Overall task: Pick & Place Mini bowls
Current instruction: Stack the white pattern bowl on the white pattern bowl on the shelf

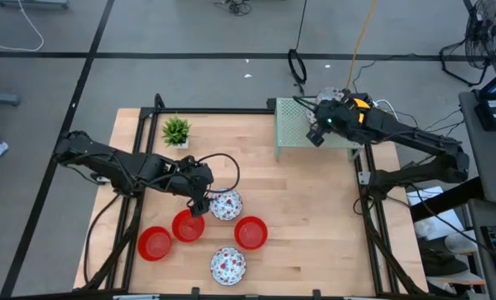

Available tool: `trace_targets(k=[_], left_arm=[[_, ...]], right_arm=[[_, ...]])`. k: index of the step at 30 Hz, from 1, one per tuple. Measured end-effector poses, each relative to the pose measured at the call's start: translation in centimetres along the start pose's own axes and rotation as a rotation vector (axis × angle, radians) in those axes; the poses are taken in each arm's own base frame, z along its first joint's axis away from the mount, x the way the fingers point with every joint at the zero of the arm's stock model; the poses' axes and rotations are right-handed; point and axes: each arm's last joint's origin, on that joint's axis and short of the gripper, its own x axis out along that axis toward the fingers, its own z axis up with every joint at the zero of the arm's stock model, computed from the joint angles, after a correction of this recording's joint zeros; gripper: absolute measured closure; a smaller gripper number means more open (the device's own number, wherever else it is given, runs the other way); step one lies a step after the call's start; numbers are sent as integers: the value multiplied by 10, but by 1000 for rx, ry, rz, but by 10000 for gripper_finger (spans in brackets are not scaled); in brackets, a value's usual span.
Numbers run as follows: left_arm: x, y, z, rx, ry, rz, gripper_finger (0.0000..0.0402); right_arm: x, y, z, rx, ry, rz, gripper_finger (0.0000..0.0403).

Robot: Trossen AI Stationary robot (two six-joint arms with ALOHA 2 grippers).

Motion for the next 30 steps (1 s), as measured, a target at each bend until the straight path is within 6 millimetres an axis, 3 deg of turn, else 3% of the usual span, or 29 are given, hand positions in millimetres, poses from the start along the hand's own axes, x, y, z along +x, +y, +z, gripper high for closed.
trace_targets(k=[16,30], left_arm=[[0,0,0,37,0,0,7],[0,-1,2,30,-16,-9,7]], right_arm=[[34,18,3,-145,115,27,401],[41,6,3,-81,144,-4,400]])
